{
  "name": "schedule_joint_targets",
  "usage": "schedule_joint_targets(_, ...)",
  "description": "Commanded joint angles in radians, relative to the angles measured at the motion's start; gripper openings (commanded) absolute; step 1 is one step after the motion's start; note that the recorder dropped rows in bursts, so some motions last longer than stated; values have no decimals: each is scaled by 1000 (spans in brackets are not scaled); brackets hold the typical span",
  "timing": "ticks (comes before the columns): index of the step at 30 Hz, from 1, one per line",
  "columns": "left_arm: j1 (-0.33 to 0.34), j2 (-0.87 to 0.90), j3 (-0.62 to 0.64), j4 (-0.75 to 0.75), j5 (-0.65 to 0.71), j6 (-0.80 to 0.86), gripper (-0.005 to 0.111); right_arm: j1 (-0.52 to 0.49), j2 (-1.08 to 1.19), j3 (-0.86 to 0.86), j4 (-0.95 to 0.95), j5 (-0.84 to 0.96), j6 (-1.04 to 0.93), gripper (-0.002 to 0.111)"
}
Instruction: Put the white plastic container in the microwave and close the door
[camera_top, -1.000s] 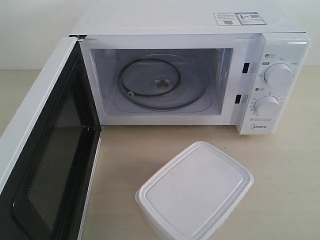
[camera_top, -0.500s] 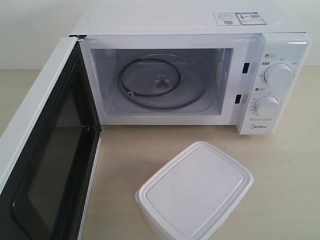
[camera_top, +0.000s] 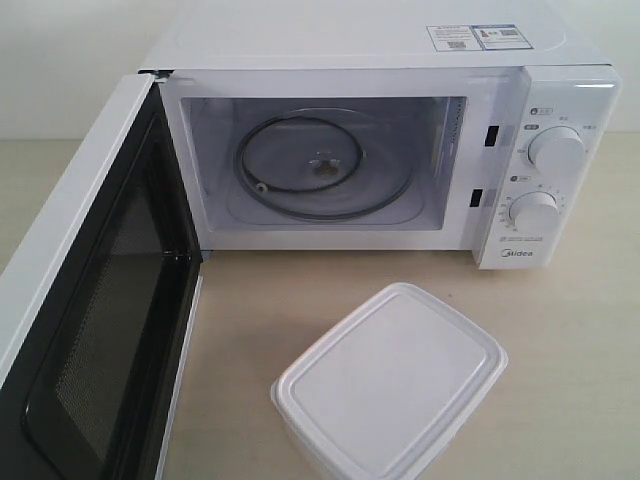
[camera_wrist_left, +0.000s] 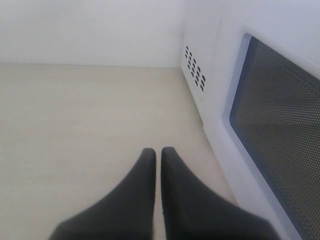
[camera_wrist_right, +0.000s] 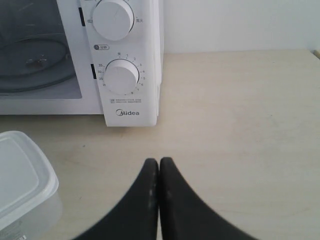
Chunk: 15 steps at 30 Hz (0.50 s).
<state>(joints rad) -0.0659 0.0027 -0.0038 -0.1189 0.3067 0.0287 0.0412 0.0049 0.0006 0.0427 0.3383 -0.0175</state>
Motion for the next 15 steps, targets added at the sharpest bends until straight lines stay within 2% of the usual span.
schedule_joint_targets(1,4,-3,4,4,0,3,4,-1,-5,-1,-1,-5,-3,0)
schedule_joint_targets(9,4,-3,4,4,0,3,4,-1,-5,-1,-1,-9,-3,0)
schedule_joint_targets(15,4,-3,4,4,0,3,4,-1,-5,-1,-1,-129,-3,0)
